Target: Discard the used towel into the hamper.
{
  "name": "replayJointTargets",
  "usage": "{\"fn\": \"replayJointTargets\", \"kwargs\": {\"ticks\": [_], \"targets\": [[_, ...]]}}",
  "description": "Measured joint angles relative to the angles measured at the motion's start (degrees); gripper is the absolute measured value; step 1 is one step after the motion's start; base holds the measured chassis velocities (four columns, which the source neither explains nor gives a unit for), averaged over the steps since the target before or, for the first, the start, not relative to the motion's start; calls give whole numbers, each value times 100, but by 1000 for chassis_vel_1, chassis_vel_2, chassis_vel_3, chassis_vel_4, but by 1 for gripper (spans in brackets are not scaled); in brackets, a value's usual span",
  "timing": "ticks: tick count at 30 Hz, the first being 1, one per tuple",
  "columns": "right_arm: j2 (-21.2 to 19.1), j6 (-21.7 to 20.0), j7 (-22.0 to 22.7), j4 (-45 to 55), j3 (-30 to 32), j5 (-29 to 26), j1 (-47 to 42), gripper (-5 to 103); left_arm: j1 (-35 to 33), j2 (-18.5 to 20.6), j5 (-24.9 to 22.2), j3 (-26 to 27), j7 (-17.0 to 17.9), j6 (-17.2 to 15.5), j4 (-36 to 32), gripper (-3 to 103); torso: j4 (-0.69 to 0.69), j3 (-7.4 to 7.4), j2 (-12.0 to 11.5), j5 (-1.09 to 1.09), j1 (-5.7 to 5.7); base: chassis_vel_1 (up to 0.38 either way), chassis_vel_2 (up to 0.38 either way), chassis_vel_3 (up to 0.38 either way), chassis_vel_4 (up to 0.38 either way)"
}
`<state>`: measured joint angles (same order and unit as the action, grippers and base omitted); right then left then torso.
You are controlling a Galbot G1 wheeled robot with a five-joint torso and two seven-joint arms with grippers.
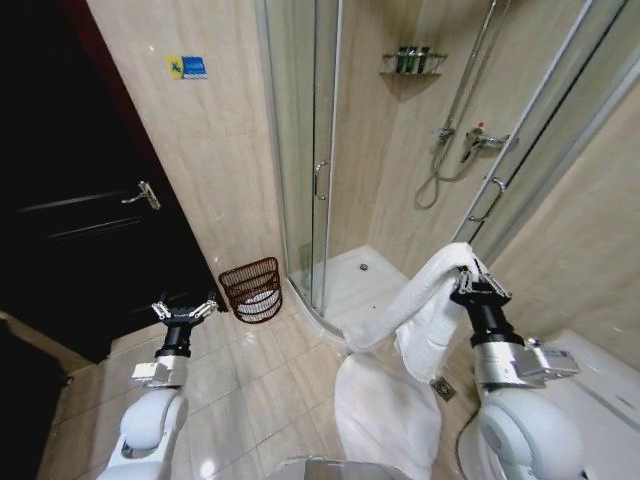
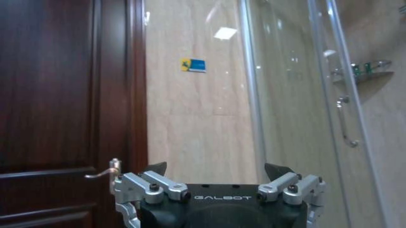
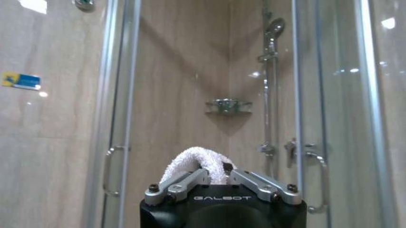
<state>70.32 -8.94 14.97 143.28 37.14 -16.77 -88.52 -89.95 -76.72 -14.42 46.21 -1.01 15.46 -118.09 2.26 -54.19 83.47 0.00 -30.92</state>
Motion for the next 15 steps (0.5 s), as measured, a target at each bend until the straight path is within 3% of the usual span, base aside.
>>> {"fn": "replayJointTargets", "kwargs": {"ticks": [15], "targets": [[37,17,-44,-4,-23,65,100,2,88,44,17,-22,-44,3,113,100,1,0,0,0,0,95,104,101,91]]}}
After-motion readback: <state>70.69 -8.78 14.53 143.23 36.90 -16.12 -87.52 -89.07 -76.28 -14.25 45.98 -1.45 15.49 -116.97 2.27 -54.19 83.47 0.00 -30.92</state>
